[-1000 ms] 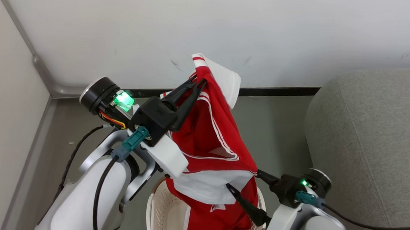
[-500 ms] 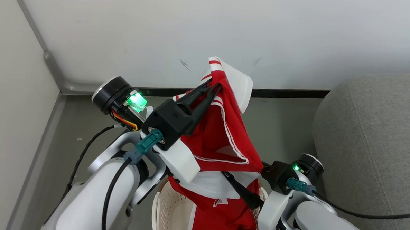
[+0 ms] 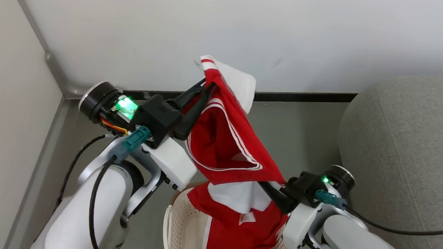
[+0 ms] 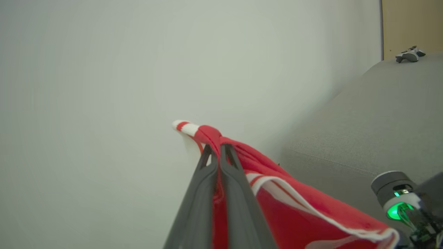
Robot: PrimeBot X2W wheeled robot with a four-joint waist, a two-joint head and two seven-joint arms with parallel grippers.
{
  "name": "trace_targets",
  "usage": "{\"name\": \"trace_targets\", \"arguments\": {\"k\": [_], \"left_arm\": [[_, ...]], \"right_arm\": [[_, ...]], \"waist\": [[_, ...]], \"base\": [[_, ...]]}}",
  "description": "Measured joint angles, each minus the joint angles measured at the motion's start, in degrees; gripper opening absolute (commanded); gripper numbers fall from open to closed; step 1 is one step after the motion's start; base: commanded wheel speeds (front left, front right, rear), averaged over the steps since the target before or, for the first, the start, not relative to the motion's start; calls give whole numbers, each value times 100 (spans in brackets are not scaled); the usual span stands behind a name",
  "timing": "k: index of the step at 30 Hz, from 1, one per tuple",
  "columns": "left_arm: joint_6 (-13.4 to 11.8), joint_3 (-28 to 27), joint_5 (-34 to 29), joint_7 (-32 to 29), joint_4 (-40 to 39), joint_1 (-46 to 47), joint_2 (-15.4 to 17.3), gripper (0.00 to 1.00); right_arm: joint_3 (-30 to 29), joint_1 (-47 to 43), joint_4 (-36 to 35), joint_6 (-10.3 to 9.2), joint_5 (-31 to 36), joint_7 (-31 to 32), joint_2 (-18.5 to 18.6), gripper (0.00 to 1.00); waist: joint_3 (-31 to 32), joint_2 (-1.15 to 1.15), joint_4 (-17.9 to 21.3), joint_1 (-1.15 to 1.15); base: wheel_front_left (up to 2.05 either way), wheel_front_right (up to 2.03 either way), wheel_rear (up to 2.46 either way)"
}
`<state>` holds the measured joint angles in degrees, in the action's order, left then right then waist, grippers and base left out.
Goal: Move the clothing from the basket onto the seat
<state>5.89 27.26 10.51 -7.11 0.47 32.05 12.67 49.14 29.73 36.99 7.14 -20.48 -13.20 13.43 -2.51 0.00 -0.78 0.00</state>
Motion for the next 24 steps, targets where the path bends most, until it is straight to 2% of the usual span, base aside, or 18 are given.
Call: {"name": "trace_targets", "arguments": {"k": [15, 24], "left_arm": [[-285, -406, 168, 320, 520, -430, 141, 0], [-292, -389, 338, 556, 697, -759, 103, 0]], "right_arm": [[-813, -116, -370, 0, -480, -100, 234, 0], [-1482, -282, -789, 0, -682, -102, 343, 0]], "waist": [[-128, 0, 341, 0], [-166, 0, 508, 0]], "base": [[0, 0, 0], [0, 0, 0]]}}
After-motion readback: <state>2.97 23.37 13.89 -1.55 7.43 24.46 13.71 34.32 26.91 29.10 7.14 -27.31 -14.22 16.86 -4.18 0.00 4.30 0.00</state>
